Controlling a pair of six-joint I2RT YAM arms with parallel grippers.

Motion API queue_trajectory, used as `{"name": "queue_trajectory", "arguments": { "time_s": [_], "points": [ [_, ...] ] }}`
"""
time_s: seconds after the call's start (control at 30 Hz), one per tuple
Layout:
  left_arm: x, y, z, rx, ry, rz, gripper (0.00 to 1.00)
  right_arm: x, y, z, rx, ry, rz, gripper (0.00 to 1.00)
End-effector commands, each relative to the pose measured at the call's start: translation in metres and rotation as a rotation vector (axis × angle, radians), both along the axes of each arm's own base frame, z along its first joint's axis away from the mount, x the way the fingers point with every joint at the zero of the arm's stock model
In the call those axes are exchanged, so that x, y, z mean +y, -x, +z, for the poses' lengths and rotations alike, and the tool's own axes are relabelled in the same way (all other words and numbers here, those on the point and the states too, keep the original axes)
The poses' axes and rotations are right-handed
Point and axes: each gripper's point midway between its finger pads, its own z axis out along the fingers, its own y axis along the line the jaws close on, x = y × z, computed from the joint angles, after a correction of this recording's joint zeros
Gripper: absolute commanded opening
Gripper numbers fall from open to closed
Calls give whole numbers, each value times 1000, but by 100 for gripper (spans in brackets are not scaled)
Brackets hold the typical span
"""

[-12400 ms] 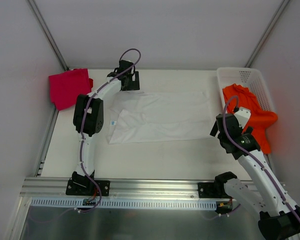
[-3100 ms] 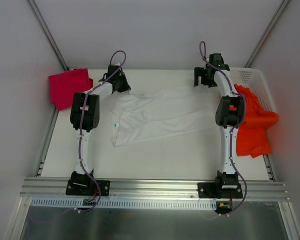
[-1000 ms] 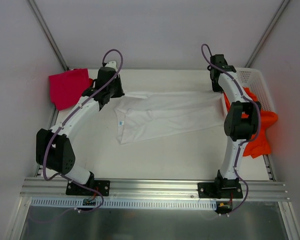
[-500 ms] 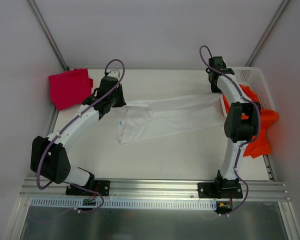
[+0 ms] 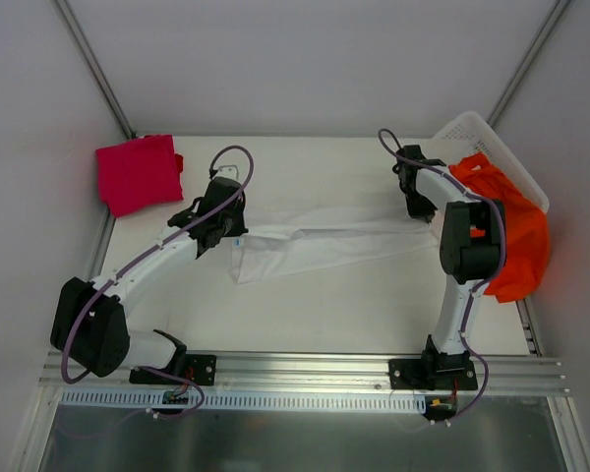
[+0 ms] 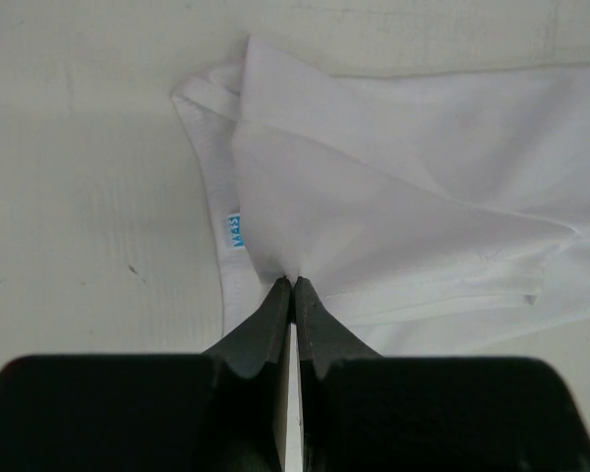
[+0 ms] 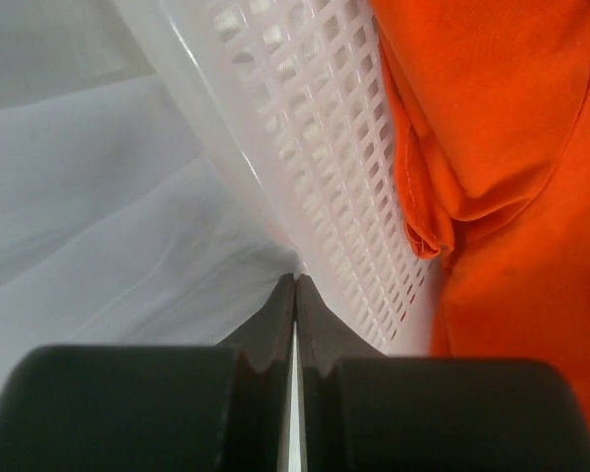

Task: Fold and stack the t-shirts
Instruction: Fold the tshirt

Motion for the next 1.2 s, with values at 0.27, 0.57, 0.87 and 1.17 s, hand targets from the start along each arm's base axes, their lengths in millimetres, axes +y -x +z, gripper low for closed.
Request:
{"name": "queue_trajectory", "arguments": {
  "time_s": [0.27, 0.57, 0.87, 1.17],
  "points": [
    [11, 14, -2, -18, -26, 34, 0, -8, 24, 22, -7, 36, -43, 84],
    [11, 16, -1, -10, -28, 41, 56, -13, 27, 58, -63, 75, -65, 100],
    [14, 20, 26, -79, -9, 71, 99, 0, 32, 167, -267, 97, -27, 99],
    [5, 8, 24, -59, -6, 77, 98, 47, 67, 241, -443, -19, 97, 100]
  ]
}}
